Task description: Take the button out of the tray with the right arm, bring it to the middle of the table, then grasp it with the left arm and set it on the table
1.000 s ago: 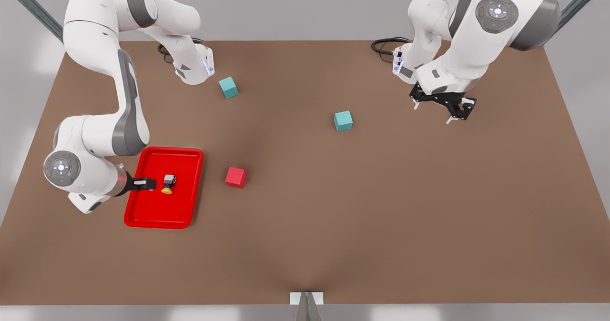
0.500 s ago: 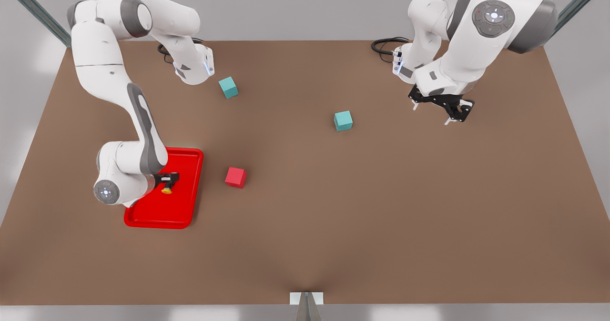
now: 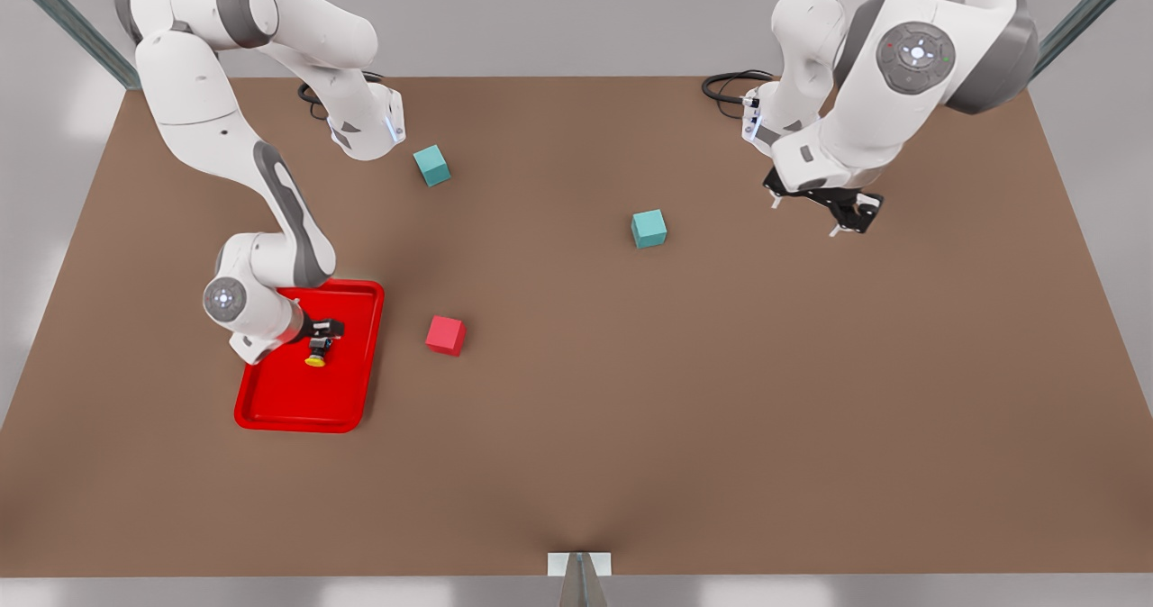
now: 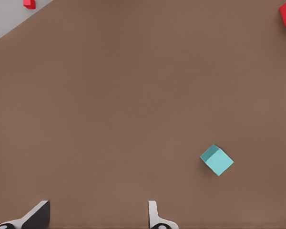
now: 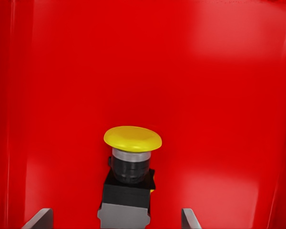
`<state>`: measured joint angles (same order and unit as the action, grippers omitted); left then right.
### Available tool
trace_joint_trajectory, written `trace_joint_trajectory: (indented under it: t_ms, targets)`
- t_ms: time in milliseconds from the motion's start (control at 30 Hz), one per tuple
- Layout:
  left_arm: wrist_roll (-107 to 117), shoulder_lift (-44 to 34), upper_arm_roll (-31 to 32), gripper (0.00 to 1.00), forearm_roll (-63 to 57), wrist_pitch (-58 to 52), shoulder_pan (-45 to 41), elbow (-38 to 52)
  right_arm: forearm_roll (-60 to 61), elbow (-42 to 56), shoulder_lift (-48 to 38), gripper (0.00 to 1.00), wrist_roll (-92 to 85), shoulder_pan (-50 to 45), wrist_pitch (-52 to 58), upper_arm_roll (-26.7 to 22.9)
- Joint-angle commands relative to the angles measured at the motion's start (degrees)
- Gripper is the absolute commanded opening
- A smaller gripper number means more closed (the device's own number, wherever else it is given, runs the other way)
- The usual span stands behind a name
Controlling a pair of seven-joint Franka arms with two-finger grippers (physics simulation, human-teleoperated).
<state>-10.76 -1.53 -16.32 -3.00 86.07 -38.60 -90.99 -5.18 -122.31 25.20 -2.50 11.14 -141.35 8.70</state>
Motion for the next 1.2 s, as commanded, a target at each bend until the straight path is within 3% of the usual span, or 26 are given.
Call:
trace_joint_trajectory:
  t_ms: [0, 467, 500, 533, 567, 600, 667, 833, 1067, 1167]
  targets:
    - [1.79, 0.04, 0.23, 1.00, 0.19, -0.91, -0.16, 0.03, 0.00, -0.39, 0.02, 1.00, -3.21, 0.02, -6.22, 0.00]
    - [1.27, 0.39, 0.23, 1.00, 0.01, -1.00, -0.16, 0.12, 0.08, -1.01, 3.71, 1.00, 3.73, 0.11, -6.48, -0.44]
    - [0.30, 0.48, 0.23, 1.00, 0.19, -1.08, -0.16, 0.12, 0.08, -1.00, 3.71, 0.95, 3.73, 0.11, -6.48, -0.44]
    - [-0.58, 0.48, 0.23, 1.00, -0.08, -0.82, -0.07, 0.12, 0.08, -1.00, 3.71, 0.61, 3.82, 0.11, -6.31, -0.44]
    - [-0.49, 1.70, 0.06, 1.00, 0.27, -0.82, 0.19, 0.12, 0.08, -1.01, 3.71, 0.46, 4.35, 0.28, -5.08, -0.44]
    - [-0.31, 1.71, 0.06, 1.00, 0.19, -0.99, 0.28, 0.12, 0.08, -0.83, 3.71, 0.45, 4.35, 0.11, -4.99, -0.44]
    - [-4.54, 2.76, -0.21, 1.00, -5.45, -0.82, 1.77, 0.20, 0.08, -0.57, 3.71, 0.43, 4.26, 0.02, -5.08, -0.44]
    - [-4.36, 4.08, -1.00, 1.00, 2.91, 1.20, 10.65, 1.70, 0.08, 0.40, 3.63, 0.41, 3.91, 0.02, -5.25, -0.44]
    - [-0.40, 3.46, 1.38, 1.00, 2.73, 1.03, 14.78, 2.75, 0.00, 4.27, 3.10, 0.42, 1.54, -0.51, -4.72, 0.00]
    - [-0.40, 4.69, 2.60, 1.00, 2.56, 1.03, 15.05, 2.66, 0.26, 11.73, 3.10, 0.42, 2.59, -4.46, 4.23, 0.27]
